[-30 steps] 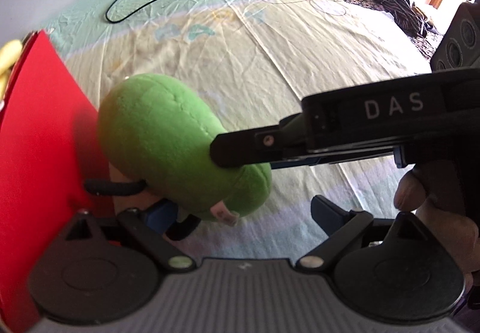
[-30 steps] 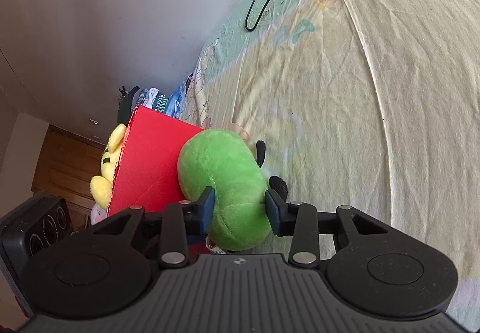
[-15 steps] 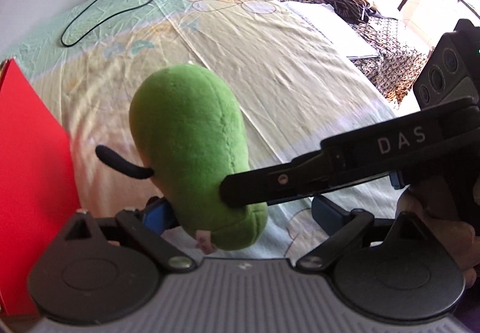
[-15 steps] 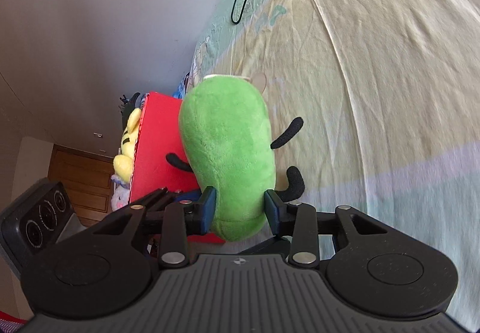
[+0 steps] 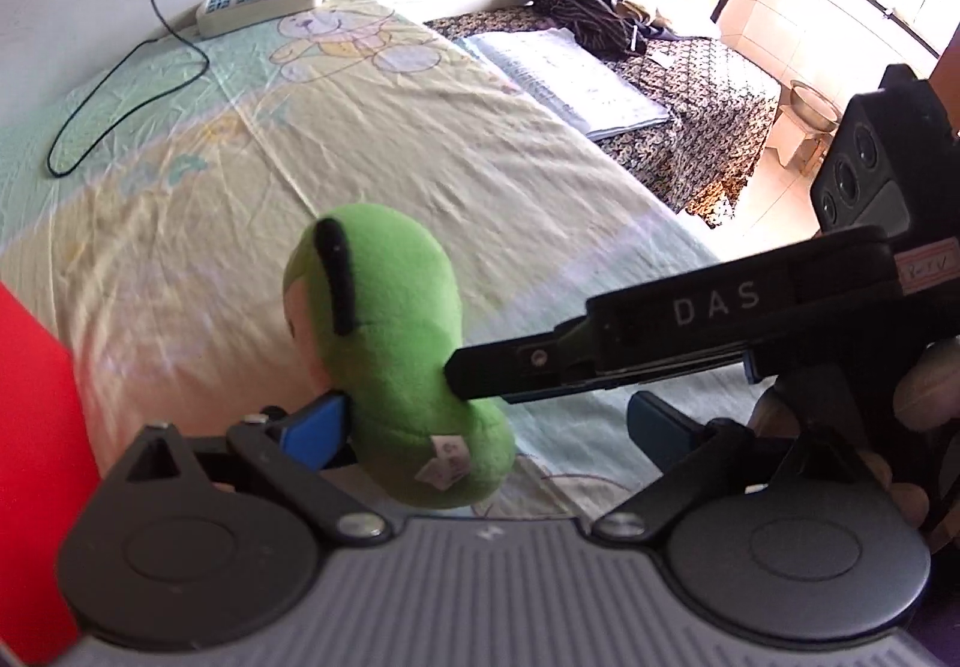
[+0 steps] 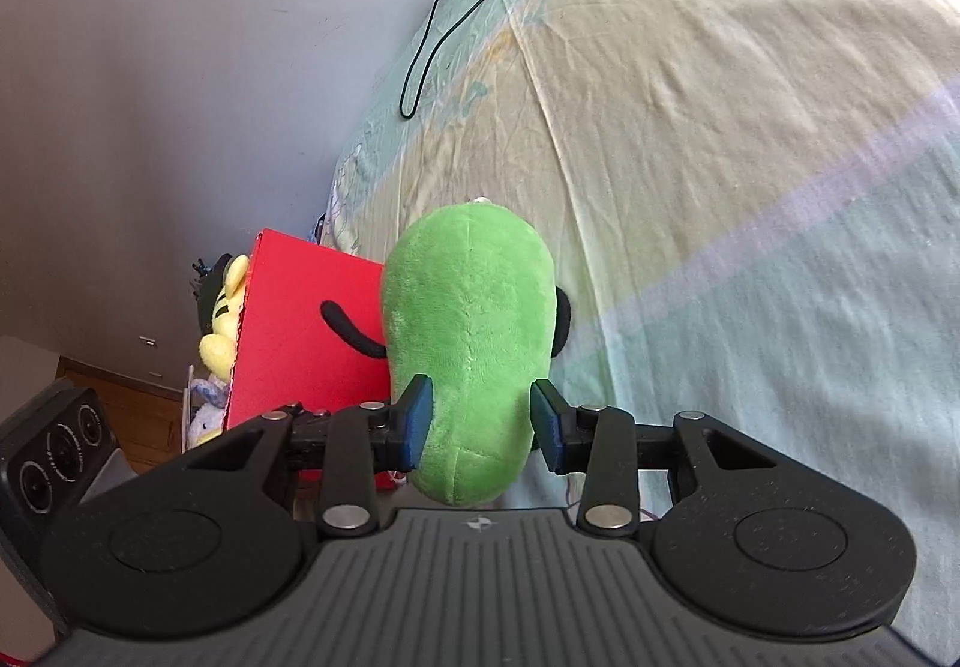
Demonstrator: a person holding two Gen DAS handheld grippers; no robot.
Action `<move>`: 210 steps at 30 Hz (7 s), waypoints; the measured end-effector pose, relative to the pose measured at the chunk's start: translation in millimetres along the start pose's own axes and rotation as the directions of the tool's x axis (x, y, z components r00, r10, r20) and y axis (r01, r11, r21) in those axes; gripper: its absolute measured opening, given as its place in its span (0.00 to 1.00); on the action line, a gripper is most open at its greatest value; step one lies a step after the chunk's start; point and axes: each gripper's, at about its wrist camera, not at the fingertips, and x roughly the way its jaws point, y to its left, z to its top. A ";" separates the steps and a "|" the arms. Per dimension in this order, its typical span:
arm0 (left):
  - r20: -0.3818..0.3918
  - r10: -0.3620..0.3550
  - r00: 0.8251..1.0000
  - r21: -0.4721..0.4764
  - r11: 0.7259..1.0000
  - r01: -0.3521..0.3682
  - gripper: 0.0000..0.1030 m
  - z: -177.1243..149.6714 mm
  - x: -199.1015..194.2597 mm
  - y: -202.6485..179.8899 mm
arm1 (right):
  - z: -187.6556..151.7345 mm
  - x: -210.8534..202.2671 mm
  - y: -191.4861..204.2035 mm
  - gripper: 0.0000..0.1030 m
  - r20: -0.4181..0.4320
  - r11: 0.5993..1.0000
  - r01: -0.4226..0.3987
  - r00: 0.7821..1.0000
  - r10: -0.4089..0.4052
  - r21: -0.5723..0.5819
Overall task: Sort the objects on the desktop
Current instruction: 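Carry the green plush with the right gripper toward the red box, then lower the green plush into the red box beside the bunnies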
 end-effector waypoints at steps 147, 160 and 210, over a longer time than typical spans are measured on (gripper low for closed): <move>0.318 -0.230 0.920 -0.136 0.949 0.285 0.79 -142.5 -239.7 202.0 | -125.6 19.3 203.1 0.56 0.050 0.942 -0.242 0.964 0.260 -0.233; 0.401 0.060 0.914 -0.247 0.968 0.045 0.80 -155.9 -291.5 273.4 | -99.8 110.8 269.1 0.56 -0.106 0.846 -0.426 0.903 0.415 -0.319; 0.333 0.226 0.915 -0.159 0.970 -0.182 0.92 -171.8 -268.0 313.0 | -112.9 202.6 295.3 0.40 0.021 0.764 -0.226 0.954 0.299 -0.604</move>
